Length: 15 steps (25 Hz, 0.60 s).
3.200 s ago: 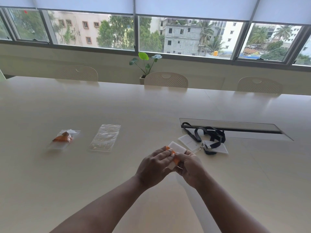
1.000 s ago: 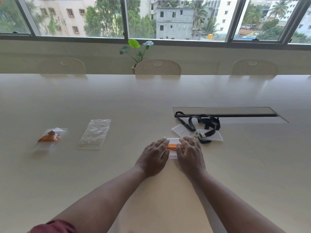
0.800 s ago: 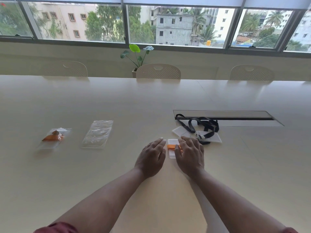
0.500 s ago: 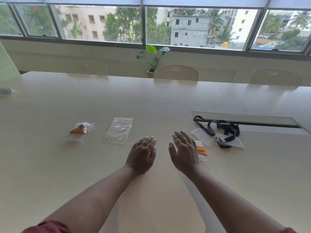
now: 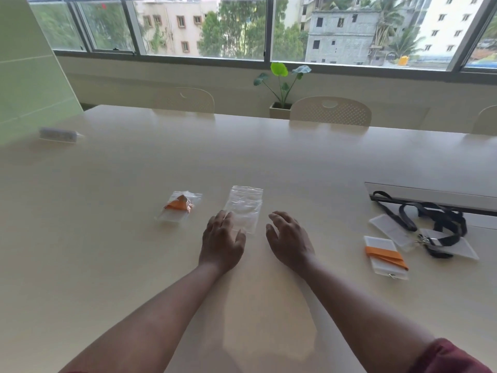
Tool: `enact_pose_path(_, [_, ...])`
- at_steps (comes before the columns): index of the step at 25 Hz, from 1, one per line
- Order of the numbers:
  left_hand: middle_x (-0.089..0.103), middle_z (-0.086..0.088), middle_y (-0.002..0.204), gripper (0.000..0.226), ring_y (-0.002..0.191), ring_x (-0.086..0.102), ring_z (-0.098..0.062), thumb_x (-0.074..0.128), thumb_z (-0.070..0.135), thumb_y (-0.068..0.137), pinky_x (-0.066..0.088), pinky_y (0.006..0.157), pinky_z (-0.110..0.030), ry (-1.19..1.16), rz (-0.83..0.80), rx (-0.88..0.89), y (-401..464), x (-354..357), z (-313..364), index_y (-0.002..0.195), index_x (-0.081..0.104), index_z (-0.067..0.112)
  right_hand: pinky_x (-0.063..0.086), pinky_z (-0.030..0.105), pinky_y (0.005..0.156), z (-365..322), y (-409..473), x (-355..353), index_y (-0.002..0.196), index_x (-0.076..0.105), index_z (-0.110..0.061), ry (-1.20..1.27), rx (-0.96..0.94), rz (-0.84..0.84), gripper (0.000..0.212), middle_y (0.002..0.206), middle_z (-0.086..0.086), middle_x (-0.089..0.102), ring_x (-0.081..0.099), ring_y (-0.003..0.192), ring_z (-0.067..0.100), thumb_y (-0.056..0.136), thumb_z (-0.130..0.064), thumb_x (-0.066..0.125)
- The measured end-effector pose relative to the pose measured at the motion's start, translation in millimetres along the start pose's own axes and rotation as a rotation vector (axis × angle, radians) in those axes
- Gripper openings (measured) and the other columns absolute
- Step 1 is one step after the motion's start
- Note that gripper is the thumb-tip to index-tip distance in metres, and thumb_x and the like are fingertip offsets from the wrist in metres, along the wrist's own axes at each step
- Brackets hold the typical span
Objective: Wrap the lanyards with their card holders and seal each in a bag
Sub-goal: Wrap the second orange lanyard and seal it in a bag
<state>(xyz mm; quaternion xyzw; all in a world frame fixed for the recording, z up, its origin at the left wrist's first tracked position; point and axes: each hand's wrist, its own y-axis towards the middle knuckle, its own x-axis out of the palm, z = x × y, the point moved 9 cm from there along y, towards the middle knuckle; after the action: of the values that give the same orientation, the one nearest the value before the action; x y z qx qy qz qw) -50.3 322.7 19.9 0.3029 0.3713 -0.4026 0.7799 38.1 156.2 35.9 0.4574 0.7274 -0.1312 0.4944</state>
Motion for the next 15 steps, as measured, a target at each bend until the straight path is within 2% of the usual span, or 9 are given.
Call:
enact_pose_path(3, [0.031,-0.012,0.162,0.069,0.15,0.023,-0.031,0.048,0.052,0.099,0.021,0.123,-0.043,-0.034,0.02,-0.117,8.3,2.0,-11.6,0.153,0.036,0.011,0.048,0.036,0.101,-0.2,12.1,9.6,0.131,0.062,-0.011,-0.047,-0.015,-0.015,0.045,0.138,0.005,0.06,0.057,0.123,0.029,0.097,-0.037,0.049])
enact_pose_path(5, [0.03,-0.012,0.16,0.069,0.148,0.024,-0.032,0.051,0.054,0.097,0.023,0.122,-0.043,0.01,0.018,-0.12,10.0,3.9,-14.4,0.151,0.041,0.013,0.049,0.036,0.099,0.8,13.3,12.9,0.129,0.063,-0.012,-0.066,-0.02,-0.004,0.048,0.136,0.005,0.061,0.058,0.121,0.028,0.095,-0.04,0.047])
enact_pose_path(8, [0.03,-0.01,0.16,0.059,0.146,0.027,-0.032,0.055,0.051,0.094,0.024,0.121,-0.042,0.043,0.02,-0.07,8.2,6.0,-10.9,0.143,0.055,0.018,0.049,0.034,0.098,2.7,10.2,12.8,0.126,0.064,-0.013,-0.062,-0.012,0.025,0.05,0.134,0.003,0.062,0.058,0.119,0.026,0.093,-0.043,0.041])
enact_pose_path(11, [0.035,-0.01,0.158,0.045,0.142,0.033,-0.033,0.059,0.046,0.094,0.029,0.118,-0.042,0.006,0.042,-0.054,6.0,3.2,-8.9,0.127,0.068,0.016,0.048,0.032,0.097,4.2,7.8,10.8,0.123,0.066,-0.013,-0.049,-0.014,0.049,0.046,0.131,0.004,0.064,0.06,0.117,0.025,0.094,-0.04,0.042])
enact_pose_path(15, [0.046,-0.011,0.15,0.027,0.134,0.043,-0.035,0.064,0.035,0.094,0.034,0.113,-0.041,-0.044,0.09,-0.039,3.1,-2.0,-7.6,0.109,0.076,0.016,0.048,0.031,0.096,4.6,6.9,9.8,0.121,0.067,-0.012,-0.041,-0.024,0.062,0.044,0.129,0.004,0.065,0.061,0.116,0.025,0.094,-0.038,0.044])
